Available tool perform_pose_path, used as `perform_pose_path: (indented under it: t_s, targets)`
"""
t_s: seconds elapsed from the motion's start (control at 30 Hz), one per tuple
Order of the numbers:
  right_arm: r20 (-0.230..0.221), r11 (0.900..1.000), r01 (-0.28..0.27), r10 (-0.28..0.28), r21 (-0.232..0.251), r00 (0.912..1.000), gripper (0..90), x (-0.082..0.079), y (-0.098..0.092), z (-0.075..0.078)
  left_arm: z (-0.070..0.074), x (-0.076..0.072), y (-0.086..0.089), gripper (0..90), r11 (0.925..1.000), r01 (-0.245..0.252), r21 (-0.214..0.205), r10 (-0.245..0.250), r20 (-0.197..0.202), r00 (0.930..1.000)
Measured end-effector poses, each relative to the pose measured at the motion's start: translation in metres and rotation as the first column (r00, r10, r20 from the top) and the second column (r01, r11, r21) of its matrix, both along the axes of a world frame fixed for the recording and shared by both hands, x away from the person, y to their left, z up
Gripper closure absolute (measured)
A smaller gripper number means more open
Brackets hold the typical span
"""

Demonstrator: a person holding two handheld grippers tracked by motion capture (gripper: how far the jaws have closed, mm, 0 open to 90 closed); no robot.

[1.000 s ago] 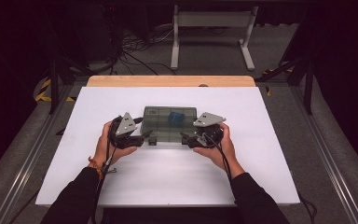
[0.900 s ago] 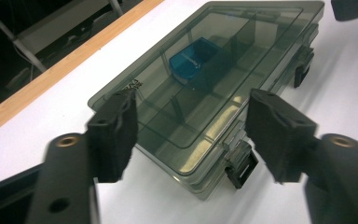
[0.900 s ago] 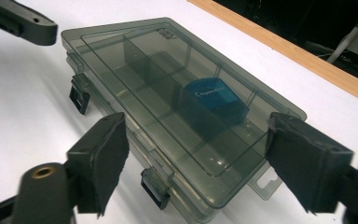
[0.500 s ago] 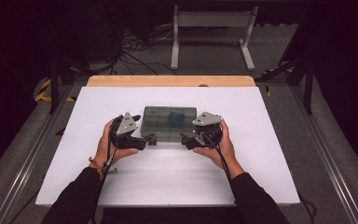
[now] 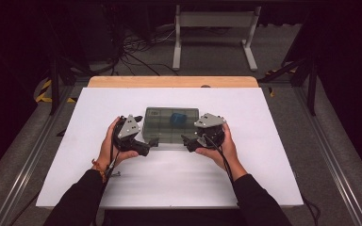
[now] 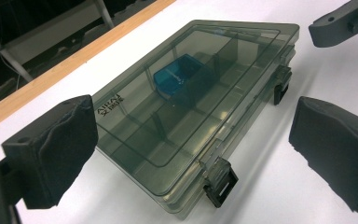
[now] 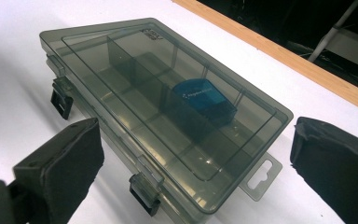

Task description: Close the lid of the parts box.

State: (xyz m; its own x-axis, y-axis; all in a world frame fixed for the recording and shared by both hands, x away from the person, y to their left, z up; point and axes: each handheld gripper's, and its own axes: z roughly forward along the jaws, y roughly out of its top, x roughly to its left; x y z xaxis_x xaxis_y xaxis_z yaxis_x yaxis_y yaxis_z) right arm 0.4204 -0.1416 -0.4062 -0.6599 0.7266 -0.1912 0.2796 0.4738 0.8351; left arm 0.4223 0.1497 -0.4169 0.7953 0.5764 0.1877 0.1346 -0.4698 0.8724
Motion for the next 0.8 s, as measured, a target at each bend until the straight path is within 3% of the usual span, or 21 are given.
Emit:
perform_pose_path:
  t_s: [0.13, 0.2, 0.8]
  targets:
    - [-0.001, 1.0, -0.005, 0.005, -0.004, 1.0, 4.1, 0.0, 0.0, 0.0, 0.001, -0.001, 0.0, 2.1, 1.0, 0.003, -0.007, -0.003, -0.001, 1.0]
    - [0.009, 0.9996, -0.007, 0.007, -0.026, 0.9999, 5.5, -0.001, 0.002, 0.001, 0.001, -0.001, 0.0, 2.5, 1.0, 0.002, 0.001, -0.002, 0.005, 1.0]
    - [0.073, 0.9983, -0.025, 0.029, -0.052, 0.9969, 7.0, -0.013, 0.004, 0.009, 0.011, -0.014, 0.006, 4.4, 0.9992, 0.022, 0.034, -0.023, 0.041, 0.9989]
